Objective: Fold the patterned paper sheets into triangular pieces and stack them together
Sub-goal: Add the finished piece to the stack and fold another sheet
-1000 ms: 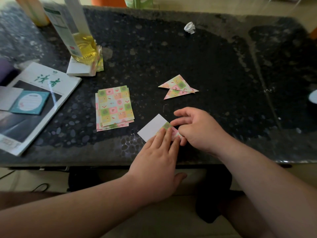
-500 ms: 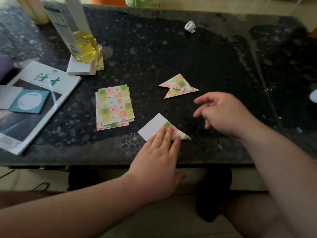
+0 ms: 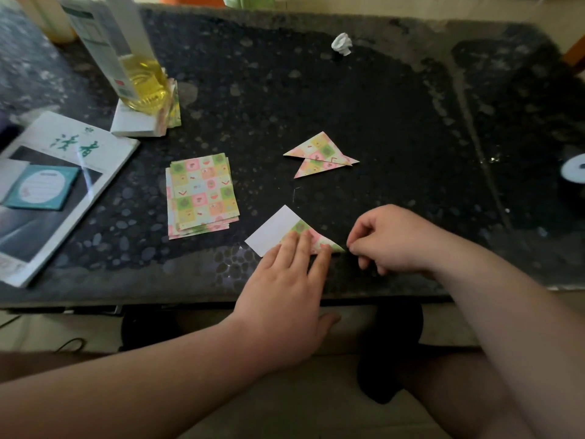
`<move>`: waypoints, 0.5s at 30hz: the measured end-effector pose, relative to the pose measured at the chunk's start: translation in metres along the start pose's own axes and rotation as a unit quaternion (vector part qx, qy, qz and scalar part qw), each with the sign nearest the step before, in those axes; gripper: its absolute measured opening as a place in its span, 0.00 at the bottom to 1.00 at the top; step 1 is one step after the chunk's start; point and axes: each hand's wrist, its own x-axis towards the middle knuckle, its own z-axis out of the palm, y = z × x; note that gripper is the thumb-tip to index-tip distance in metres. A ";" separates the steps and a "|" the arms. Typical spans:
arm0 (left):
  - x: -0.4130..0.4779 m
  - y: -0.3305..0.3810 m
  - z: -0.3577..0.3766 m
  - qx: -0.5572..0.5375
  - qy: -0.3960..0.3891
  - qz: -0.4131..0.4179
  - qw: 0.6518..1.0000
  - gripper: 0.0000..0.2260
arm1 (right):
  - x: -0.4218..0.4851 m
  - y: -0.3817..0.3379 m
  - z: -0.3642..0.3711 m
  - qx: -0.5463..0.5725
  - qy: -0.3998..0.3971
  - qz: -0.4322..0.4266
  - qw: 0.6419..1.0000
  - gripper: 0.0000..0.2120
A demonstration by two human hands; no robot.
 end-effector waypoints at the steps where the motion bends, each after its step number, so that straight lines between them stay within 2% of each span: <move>1: 0.000 0.000 0.000 -0.001 0.010 -0.002 1.000 0.42 | 0.000 0.000 0.001 0.009 0.000 -0.002 1.000 0.07; 15: 0.002 0.003 -0.003 0.011 -0.002 -0.001 1.000 0.40 | 0.000 -0.002 0.007 0.015 -0.015 0.007 1.000 0.07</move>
